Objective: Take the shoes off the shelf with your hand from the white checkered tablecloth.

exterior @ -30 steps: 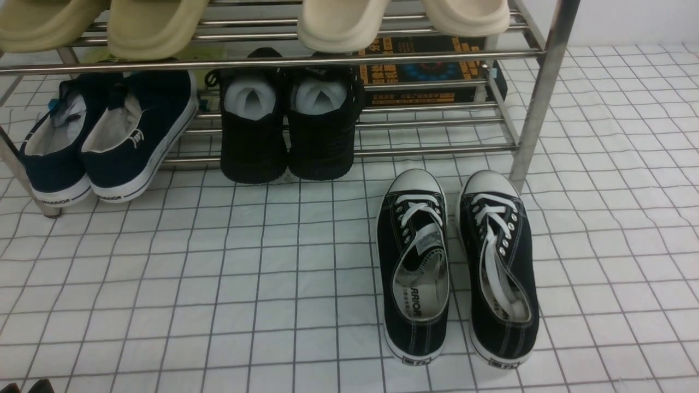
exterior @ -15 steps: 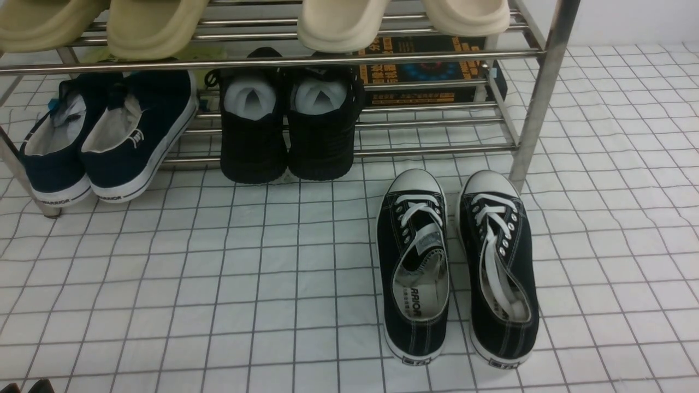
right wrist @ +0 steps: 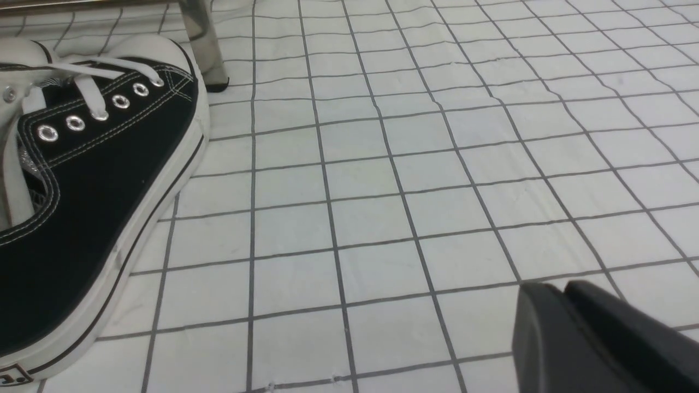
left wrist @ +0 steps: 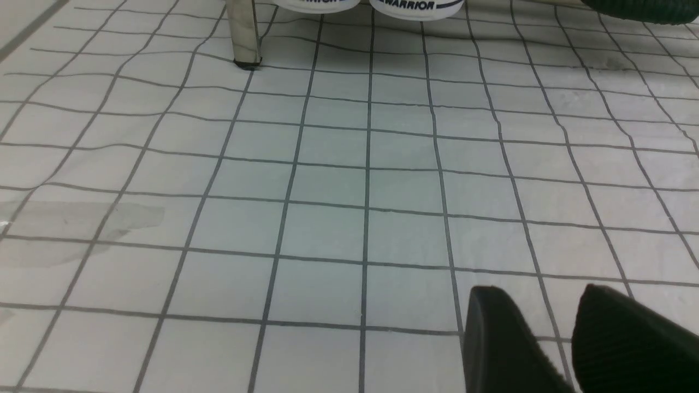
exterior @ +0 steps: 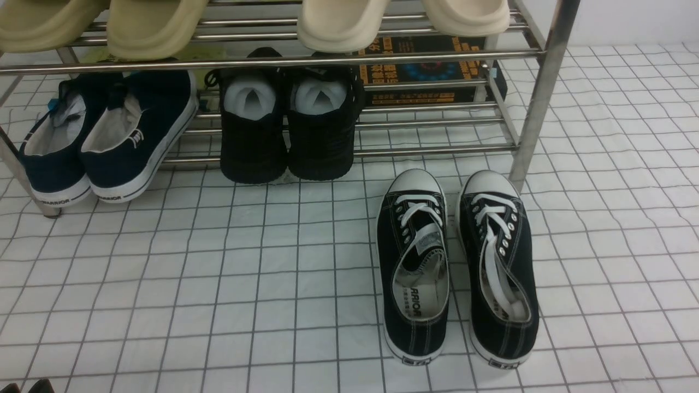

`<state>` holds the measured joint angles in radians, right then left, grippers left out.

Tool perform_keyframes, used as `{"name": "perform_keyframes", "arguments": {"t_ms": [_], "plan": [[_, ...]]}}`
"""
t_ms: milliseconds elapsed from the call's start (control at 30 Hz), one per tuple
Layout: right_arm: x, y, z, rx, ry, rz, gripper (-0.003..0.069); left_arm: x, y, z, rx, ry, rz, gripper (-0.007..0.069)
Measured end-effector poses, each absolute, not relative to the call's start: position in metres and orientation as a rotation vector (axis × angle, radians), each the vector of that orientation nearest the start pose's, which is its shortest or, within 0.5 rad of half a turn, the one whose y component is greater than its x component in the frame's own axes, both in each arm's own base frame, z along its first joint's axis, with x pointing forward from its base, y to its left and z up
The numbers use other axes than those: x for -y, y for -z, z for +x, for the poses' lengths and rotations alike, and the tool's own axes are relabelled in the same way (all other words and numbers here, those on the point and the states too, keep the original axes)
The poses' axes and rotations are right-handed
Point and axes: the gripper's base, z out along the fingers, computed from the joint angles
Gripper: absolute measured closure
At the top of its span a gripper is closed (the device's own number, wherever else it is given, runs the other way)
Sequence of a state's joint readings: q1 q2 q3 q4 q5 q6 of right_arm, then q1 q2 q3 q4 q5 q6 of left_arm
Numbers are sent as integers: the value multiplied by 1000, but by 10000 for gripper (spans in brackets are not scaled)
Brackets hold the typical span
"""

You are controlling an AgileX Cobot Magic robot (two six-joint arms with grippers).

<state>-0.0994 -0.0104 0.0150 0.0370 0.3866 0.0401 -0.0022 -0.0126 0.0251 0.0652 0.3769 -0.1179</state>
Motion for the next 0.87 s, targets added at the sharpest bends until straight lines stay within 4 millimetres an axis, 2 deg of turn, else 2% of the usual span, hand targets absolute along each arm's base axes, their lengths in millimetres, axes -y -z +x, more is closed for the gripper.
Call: {"name": "perform_keyframes", "arguments": {"t_ms": [867], "plan": [[4, -174, 52, -1868, 4, 153, 557, -2, -172, 52, -1871, 19, -68, 384]]}}
